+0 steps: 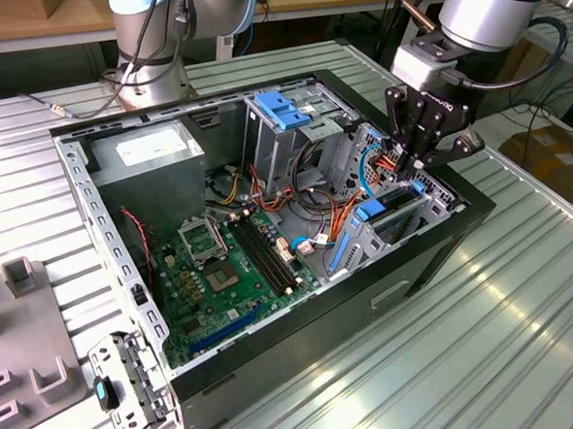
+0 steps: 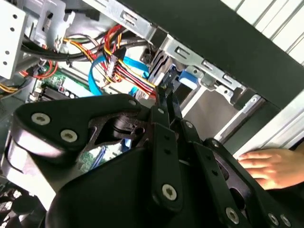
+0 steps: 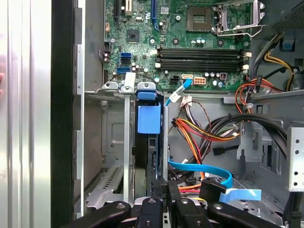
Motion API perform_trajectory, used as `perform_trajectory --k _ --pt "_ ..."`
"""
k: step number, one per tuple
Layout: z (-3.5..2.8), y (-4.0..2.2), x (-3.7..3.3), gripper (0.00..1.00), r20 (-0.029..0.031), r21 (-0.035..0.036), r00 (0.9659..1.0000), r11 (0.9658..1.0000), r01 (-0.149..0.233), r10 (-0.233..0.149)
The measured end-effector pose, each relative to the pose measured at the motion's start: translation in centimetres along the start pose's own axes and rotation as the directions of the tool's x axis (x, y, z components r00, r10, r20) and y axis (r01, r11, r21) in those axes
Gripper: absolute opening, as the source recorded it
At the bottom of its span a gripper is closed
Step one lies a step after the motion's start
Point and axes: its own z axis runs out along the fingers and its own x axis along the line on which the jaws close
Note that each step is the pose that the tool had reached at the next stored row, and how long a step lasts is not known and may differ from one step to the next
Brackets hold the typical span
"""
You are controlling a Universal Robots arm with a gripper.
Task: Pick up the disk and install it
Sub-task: 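Insert the first disk wire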
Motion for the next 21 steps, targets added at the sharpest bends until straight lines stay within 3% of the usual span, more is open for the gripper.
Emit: perform_trajectory --k 7,9,12,15,16,17,21 --pt "0.36 0.03 0.02 0.17 0.0008 0.0002 0.9998 0.9998 -0.020 0.020" --pt "0.40 0.21 0.14 0.17 0.0057 0.0004 0.9998 0.9998 -0.020 0.020" --pt "0.48 0.36 0.15 0.17 0.0062 0.0005 0.9998 0.9998 -0.020 0.020" --pt "0.60 0.45 0.32 0.17 0.0085 0.0065 0.9998 0.9998 -0.020 0.020" --pt "0.70 0.80 0.41 0.17 0.0106 0.0145 0.9997 0.9997 -0.020 0.020" --pt "0.75 1.00 0.46 0.17 0.0111 0.0179 0.9997 0.9996 -0.020 0.020" --pt "0.91 1.12 0.69 0.17 0.0127 0.0191 0.9997 0.9996 -0.021 0.021"
